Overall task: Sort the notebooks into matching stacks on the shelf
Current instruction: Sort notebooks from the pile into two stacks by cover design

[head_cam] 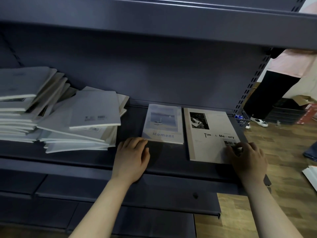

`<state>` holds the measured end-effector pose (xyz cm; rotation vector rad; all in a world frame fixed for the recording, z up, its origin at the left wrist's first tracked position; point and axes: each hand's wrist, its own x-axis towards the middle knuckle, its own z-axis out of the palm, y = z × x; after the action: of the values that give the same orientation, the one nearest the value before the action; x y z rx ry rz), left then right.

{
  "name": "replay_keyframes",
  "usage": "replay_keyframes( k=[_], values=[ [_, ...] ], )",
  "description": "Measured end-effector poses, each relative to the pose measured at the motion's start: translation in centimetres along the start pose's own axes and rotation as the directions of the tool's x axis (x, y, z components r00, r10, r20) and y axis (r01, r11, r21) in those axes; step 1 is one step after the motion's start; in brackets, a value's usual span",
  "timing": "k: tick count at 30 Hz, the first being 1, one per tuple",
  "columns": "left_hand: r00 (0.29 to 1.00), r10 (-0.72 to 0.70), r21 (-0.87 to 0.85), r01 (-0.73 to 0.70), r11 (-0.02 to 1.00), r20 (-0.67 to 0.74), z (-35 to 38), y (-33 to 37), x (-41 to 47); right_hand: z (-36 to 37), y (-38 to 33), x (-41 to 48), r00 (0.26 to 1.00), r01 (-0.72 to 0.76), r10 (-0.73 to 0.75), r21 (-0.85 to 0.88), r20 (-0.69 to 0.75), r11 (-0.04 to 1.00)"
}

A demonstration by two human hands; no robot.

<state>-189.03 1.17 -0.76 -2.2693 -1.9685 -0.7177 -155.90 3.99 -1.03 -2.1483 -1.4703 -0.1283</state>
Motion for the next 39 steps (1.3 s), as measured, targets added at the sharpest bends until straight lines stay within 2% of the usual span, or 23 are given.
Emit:
replay_keyframes(
  k=[4, 6, 9, 12, 15, 18, 19, 22, 28, 31, 36, 39],
  values=[
    [0.999, 0.043, -0.056, -0.043, 0.998, 0.005, -0.2, -0.3, -0.3, -1.2, -0.7, 0.5, 0.996, -0.046, 0.047, -0.021, 0.072, 0.999],
    [0.998, 0.063, -0.101, -0.063, 0.993, -0.002, -0.7, -0.8, -0.9, -1.8, -1.9, 0.6, 0.996, -0.027, 0.026, 0.016, 0.087, 1.0],
    [0.998, 0.065, -0.158, -0.068, 0.985, -0.024, -2.2, -2.1, -2.1, -1.7, -5.4, -0.3, 0.989, 0.118, -0.13, 0.143, 0.071, 0.983],
    [0.994, 0.059, -0.204, -0.077, 0.976, -0.093, -4.5, -3.8, -2.6, -0.7, -10.3, -1.7, 0.94, 0.284, -0.325, 0.284, 0.106, 0.916],
    [0.984, 0.061, -0.178, -0.091, 0.98, -0.167, -6.9, -6.0, -2.1, 0.5, -16.0, -3.4, 0.863, 0.284, -0.434, 0.463, 0.258, 0.84],
    [0.985, 0.007, -0.123, -0.029, 0.992, -0.175, -8.9, -8.7, -1.4, 2.1, -21.4, -5.0, 0.799, 0.258, -0.502, 0.566, 0.33, 0.783],
    [0.986, -0.019, -0.11, 0.001, 0.994, -0.165, -9.5, -9.6, -1.2, 2.6, -22.9, -5.4, 0.786, 0.211, -0.5, 0.602, 0.364, 0.77],
    [0.99, -0.053, -0.068, 0.045, 0.997, -0.134, -10.5, -12.3, -0.9, 4.0, -26.9, -6.4, 0.77, -0.069, -0.41, 0.703, 0.488, 0.708],
    [0.994, -0.042, -0.048, 0.038, 0.998, -0.105, -11.1, -16.0, -0.6, 6.0, -31.7, -7.0, 0.776, -0.371, -0.155, 0.642, 0.611, 0.671],
    [0.993, 0.0, -0.046, -0.005, 0.999, -0.12, -11.2, -17.1, -0.4, 6.6, -33.0, -7.4, 0.792, -0.369, -0.161, 0.672, 0.589, 0.642],
    [0.982, 0.023, -0.042, -0.031, 0.999, -0.188, -11.2, -18.1, 0.1, 6.2, -33.6, -8.1, 0.895, -0.252, -0.137, 0.735, 0.425, 0.63],
    [0.972, 0.056, -0.031, -0.065, 0.997, -0.23, -11.6, -17.6, 0.7, 4.3, -34.5, -8.4, 0.923, -0.238, -0.161, 0.847, 0.35, 0.476]
  ],
)
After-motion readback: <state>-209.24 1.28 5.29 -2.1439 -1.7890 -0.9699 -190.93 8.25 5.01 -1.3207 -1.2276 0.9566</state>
